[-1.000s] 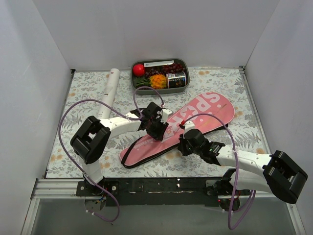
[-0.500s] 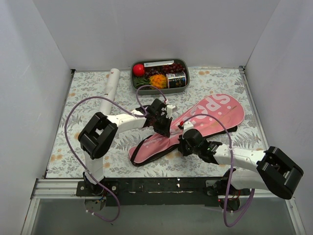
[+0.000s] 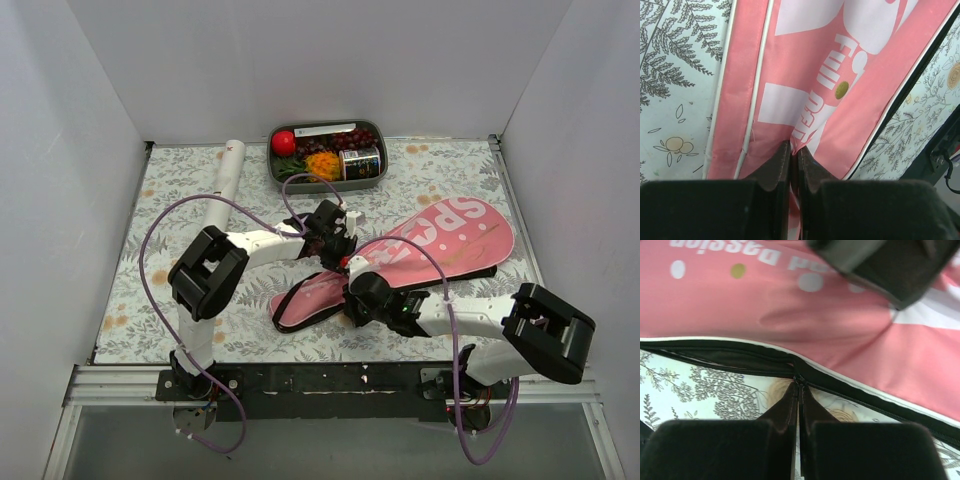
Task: Pack up the badminton gear
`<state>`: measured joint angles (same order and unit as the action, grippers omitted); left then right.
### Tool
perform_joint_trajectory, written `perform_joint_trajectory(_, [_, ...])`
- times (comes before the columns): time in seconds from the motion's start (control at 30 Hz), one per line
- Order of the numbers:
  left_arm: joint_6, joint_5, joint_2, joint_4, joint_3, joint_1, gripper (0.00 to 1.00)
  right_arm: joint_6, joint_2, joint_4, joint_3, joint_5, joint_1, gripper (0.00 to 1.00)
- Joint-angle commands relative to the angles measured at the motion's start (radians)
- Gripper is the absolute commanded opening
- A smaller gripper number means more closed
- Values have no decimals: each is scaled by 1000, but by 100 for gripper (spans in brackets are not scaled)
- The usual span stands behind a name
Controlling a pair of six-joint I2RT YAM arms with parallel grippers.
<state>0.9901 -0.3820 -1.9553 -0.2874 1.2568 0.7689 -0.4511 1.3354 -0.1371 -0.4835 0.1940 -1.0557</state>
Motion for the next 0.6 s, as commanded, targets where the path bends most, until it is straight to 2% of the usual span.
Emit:
perform_joint_trajectory(0.0, [18, 98, -93, 40, -49, 36, 0, -66, 74, -169, -89, -154, -125, 1])
perform_joint_trajectory(0.13, [27, 117, -60, 54, -77, 36, 0, -92, 139, -240, -121, -226, -168, 1])
perform_joint_trajectory(0.2, [31, 132, -41, 57, -89, 36, 5, -93, 169, -236, -145, -235, -193, 1])
perform_joint_trajectory(0.27, [33, 138, -25, 59, -92, 35, 17, -90, 174, -200, -162, -216, -202, 1])
perform_joint_trajectory(0.3, [32, 134, -4, 56, -94, 35, 32, -90, 160, -193, -158, -206, -202, 1])
perform_joint_trajectory(0.37, [12, 120, 21, 50, -99, 35, 45, -80, 139, -150, -141, -161, -204, 1])
perform_joint_trajectory(0.4, [-1, 94, 32, 44, -99, 33, 55, -71, 115, -128, -138, -144, -202, 1])
perform_joint_trajectory(0.5, [-73, 22, 52, -12, -79, 32, 61, -54, 65, -65, -115, -97, -202, 1])
perform_joint_trajectory(0.57, [-132, -20, 45, -58, -51, 32, 70, -52, 39, -50, -87, -82, -202, 1])
